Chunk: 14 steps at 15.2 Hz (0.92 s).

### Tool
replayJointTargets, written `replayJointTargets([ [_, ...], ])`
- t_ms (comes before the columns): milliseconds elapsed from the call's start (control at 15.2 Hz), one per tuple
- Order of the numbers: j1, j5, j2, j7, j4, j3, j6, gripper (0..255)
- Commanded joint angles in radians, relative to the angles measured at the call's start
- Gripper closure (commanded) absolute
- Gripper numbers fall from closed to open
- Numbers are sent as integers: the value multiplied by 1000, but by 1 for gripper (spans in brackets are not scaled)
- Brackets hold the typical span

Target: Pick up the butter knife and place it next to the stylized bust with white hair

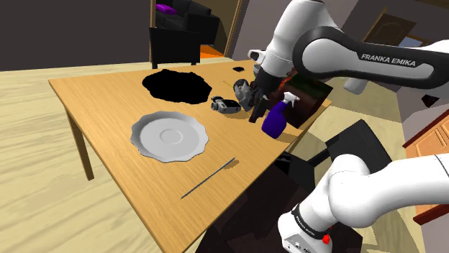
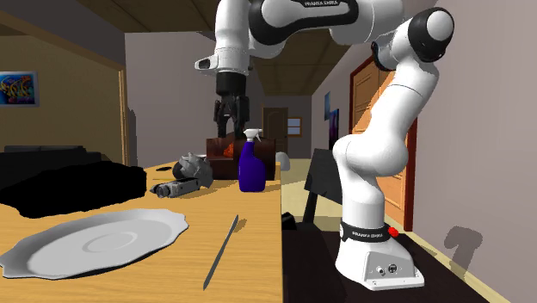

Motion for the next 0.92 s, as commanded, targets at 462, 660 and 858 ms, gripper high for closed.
replayJointTargets([
  [462, 176, 1, 147, -324, -101, 28, 203, 0],
  [660, 232, 1, 187, -427, -141, 43, 268, 0],
  [858, 288, 0, 223, -529, -185, 59, 333, 0],
])
